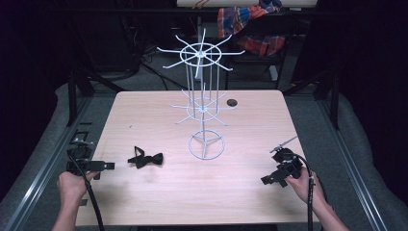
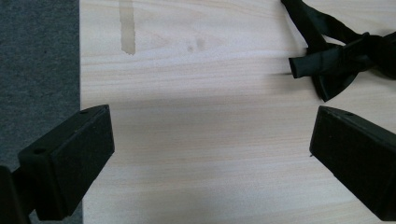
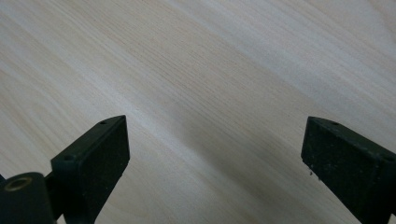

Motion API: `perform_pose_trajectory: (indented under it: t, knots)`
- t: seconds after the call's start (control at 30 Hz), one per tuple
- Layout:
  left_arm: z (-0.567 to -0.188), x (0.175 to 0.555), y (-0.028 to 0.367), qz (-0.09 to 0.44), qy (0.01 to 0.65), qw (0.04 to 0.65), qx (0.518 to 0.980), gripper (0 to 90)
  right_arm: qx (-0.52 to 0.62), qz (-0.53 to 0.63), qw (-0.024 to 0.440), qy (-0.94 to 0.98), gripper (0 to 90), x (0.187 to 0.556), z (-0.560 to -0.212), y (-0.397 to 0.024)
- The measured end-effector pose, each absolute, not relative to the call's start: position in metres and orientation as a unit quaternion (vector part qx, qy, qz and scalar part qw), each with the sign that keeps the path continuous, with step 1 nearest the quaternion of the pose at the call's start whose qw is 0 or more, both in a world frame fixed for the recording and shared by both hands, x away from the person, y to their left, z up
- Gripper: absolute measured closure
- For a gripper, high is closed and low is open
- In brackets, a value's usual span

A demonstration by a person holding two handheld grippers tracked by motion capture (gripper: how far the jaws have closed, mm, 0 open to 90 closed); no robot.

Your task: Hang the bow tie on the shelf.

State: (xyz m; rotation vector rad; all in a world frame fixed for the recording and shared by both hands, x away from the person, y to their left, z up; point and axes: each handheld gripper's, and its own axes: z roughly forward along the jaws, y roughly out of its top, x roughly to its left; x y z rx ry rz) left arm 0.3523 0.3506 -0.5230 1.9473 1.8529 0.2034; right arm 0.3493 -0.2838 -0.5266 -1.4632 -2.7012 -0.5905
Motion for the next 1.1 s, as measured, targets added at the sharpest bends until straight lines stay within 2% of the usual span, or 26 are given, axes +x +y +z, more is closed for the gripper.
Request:
perform_pose_trajectory:
  t: [0.43, 0.63, 0.97, 1.1]
  knots:
    - [-0.5, 0.352, 0.341, 0.101, 0.652, 0.267, 0.702, 0.0, -0.472, -0.195, -0.004, -0.86, 7.2, 0.346, -0.524, -0.282]
    - [-0.494, 0.357, 0.333, 0.111, 0.644, 0.265, 0.709, 0.0, -0.461, -0.185, 0.001, -0.868, 7.1, 0.347, -0.524, -0.281]
    - [-0.479, 0.372, 0.307, 0.154, 0.635, 0.277, 0.705, 0.0, -0.452, -0.166, -0.002, -0.876, 7.5, 0.348, -0.526, -0.276]
    - [-0.475, 0.378, 0.292, 0.153, 0.622, 0.286, 0.713, 0.0, -0.455, -0.182, 0.001, -0.872, 7.6, 0.347, -0.528, -0.274]
